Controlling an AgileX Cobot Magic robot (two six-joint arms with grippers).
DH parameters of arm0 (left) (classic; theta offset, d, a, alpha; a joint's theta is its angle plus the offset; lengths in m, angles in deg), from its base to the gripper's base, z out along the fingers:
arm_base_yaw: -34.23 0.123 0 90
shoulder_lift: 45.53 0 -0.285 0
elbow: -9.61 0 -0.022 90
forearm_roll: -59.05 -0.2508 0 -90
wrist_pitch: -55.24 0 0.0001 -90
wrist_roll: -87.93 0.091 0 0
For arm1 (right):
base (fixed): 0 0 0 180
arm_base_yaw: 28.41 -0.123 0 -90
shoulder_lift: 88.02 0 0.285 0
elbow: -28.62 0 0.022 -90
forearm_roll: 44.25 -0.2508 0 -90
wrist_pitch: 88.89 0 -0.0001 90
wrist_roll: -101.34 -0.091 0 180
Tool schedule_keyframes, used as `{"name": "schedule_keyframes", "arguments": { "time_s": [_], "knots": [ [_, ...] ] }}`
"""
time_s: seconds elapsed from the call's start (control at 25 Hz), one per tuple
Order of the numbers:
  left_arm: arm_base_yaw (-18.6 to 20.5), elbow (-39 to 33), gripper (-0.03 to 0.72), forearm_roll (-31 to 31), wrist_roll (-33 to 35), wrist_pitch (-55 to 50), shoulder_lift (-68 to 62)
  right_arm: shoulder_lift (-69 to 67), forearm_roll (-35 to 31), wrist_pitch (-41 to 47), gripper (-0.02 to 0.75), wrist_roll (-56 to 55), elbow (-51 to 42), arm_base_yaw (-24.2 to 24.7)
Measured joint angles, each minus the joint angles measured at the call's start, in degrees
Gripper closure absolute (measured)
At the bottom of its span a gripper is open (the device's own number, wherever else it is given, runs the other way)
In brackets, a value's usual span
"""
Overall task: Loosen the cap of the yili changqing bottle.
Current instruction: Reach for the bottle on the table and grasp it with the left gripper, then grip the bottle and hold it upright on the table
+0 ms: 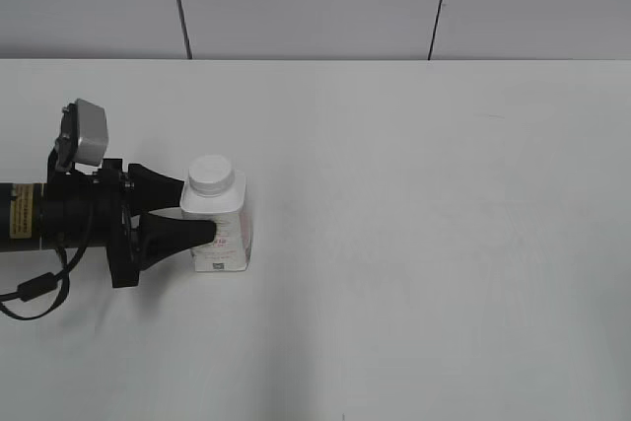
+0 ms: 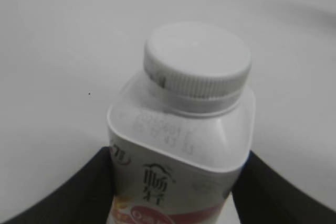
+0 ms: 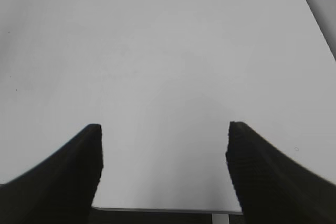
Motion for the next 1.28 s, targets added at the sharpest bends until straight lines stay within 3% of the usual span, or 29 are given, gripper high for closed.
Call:
{"name": "schedule_keyframes", "arguments": {
  "time_s": [0.28,0.64,0.84,1.28],
  "knots": [
    [-2.33,0.00,0.271,0.81,3.02,0.55,0.00,0.00,0.00,0.00,0.156,0.00,0.00,0.00],
    [-10.26,0.00,0.271,4.87,7.12,0.62,0.00,0.00,0.00,0.00,0.156,0.00,0.00,0.00],
    [-11.34,0.00,0.272,4.87,7.32,0.64,0.00,-1.06,-0.10,0.73,0.156,0.00,1.35,0.00],
    [-11.34,0.00,0.273,5.61,7.32,0.64,0.00,-28.58,-1.14,1.30,0.156,0.00,12.08,0.00]
  ]
}}
